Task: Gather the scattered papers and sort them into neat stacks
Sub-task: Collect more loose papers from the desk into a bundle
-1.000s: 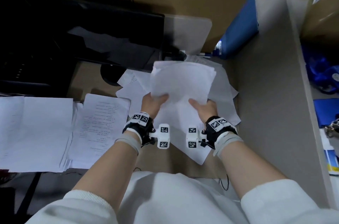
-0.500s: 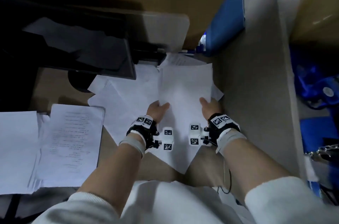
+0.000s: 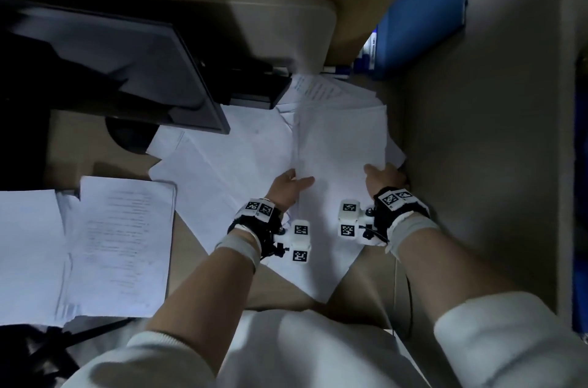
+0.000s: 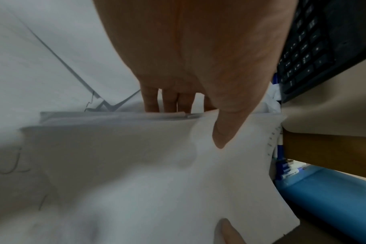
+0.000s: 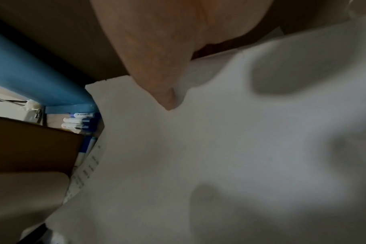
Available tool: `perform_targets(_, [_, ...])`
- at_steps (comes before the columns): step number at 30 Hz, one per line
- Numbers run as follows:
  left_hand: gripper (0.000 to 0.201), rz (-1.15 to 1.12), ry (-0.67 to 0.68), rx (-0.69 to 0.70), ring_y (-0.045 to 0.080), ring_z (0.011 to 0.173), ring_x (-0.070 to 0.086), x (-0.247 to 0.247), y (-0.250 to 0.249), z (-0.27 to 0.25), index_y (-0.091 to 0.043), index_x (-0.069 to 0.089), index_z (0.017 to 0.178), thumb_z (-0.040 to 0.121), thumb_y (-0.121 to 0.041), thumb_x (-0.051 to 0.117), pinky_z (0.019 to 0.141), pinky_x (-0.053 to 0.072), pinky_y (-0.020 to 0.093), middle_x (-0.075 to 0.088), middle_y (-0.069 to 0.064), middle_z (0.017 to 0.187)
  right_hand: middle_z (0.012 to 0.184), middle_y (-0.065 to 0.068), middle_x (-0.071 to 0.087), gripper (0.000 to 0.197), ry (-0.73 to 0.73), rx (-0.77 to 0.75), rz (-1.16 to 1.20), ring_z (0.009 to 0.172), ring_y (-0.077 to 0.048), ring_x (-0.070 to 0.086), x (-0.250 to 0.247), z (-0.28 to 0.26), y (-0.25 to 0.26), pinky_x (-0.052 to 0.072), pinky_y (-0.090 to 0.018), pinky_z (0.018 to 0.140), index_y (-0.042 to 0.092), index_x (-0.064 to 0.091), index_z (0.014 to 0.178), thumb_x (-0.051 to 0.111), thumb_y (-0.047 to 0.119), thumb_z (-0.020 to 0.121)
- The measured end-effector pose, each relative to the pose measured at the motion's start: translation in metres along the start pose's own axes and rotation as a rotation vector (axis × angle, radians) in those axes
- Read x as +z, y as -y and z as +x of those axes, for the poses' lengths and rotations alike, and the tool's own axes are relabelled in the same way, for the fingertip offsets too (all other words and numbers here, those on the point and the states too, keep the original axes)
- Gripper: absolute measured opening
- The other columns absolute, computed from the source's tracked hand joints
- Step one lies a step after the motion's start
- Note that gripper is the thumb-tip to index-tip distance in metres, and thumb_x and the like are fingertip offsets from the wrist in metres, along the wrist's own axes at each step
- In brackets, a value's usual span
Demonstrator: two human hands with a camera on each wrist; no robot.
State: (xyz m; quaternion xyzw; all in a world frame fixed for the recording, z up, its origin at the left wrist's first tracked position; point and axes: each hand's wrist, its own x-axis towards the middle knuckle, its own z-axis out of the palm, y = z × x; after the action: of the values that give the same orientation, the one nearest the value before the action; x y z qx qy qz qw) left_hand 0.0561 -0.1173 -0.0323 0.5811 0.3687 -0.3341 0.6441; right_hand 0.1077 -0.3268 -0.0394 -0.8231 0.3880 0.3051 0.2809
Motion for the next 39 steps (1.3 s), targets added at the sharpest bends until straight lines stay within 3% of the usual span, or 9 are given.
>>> perform_targets(8, [0.043,-0.087,0.028,0.041,0.028,0.118,0.064,0.010,0.005,0.000,-0.030,0.067,0.109,0.069,-0.032,0.084,0.099,0.051,0.038,0.068,0.006,0.125,0.127,-0.005,0.064,0.045,0.086,0.018,0.258,0.117,-0.028,0.059,-0.002,0.005,-0.020,0.044,-0.042,0.105,0.007,0.061,0.127,0.065,0.031,0.089])
perform_targets(11, [0.035,-0.091,0.017,0.063,0.030,0.111,0.066,0.006,0.003,-0.003,-0.018,0.067,0.114,0.082,-0.016,0.080,0.100,0.052,0.041,0.072,0.005,0.109,0.123,-0.003,0.064,0.043,0.112,0.049,0.303,0.116,-0.029,0.059,0.005,-0.004,-0.027,0.045,-0.044,0.105,0.011,0.062,0.125,0.066,0.031,0.088])
perform_targets(13, [0.048,-0.082,0.025,0.079,0.035,0.111,0.067,0.002,0.002,-0.006,-0.009,0.067,0.121,0.077,-0.021,0.080,0.100,0.053,0.047,0.073,0.012,0.114,0.129,-0.005,0.062,0.046,0.118,0.032,0.322,0.121,-0.030,0.057,0.009,-0.013,-0.026,0.044,-0.039,0.104,0.008,0.059,0.130,0.067,0.028,0.090])
perform_targets(18, [0.028,-0.048,-0.058,0.130,0.036,0.098,0.069,-0.011,-0.002,-0.017,-0.005,0.070,0.111,0.084,-0.013,0.075,0.096,0.055,0.056,0.073,0.019,0.108,0.129,-0.008,0.060,0.045,0.064,-0.118,0.340,0.121,-0.028,0.056,0.009,-0.037,-0.013,0.042,-0.030,0.099,0.003,0.052,0.135,0.063,0.014,0.092])
perform_targets(23, [0.049,0.146,-0.309,0.083,0.038,0.102,0.068,-0.054,0.000,-0.026,0.000,0.068,0.113,0.081,-0.037,0.071,0.090,0.057,0.046,0.071,0.019,0.106,0.125,-0.007,0.063,0.038,0.164,-0.279,0.248,0.111,-0.022,0.059,0.031,-0.057,0.026,0.044,-0.032,0.100,0.007,0.058,0.129,0.061,0.019,0.094])
perform_targets(27, [0.058,0.401,-0.502,0.002,0.035,0.136,0.041,-0.094,0.016,-0.027,-0.009,0.055,0.139,0.092,-0.042,0.066,0.110,0.034,0.038,0.043,0.018,0.146,0.124,-0.012,0.065,0.032,0.246,-0.365,0.152,0.111,-0.027,0.060,0.061,-0.074,0.057,0.046,-0.035,0.099,0.004,0.063,0.122,0.055,0.020,0.095])
perform_targets(29, [0.058,0.291,-0.542,0.019,0.031,0.141,0.036,-0.109,0.021,-0.022,-0.012,0.055,0.141,0.092,-0.037,0.069,0.113,0.030,0.036,0.035,0.013,0.155,0.124,-0.015,0.063,0.035,0.235,-0.398,0.081,0.113,-0.032,0.059,0.074,-0.079,0.070,0.046,-0.038,0.100,0.004,0.063,0.121,0.055,0.024,0.094])
perform_targets(34, [0.073,-0.018,-0.425,0.048,0.034,0.112,0.066,-0.122,0.017,-0.014,-0.004,0.063,0.131,0.072,-0.043,0.080,0.101,0.052,0.045,0.067,0.013,0.128,0.122,-0.015,0.065,0.047,0.255,-0.347,-0.009,0.114,-0.037,0.058,0.088,-0.079,0.085,0.047,-0.046,0.099,0.011,0.064,0.123,0.058,0.038,0.084])
perform_targets(39, [0.031,0.046,-0.401,0.097,0.028,0.086,0.069,-0.117,0.022,-0.014,-0.001,0.075,0.100,0.078,-0.022,0.078,0.086,0.056,0.050,0.074,0.016,0.096,0.140,-0.017,0.050,0.050,0.148,-0.276,-0.179,0.125,-0.040,0.044,0.083,-0.078,0.080,0.036,-0.038,0.101,0.011,0.054,0.135,0.055,0.039,0.094])
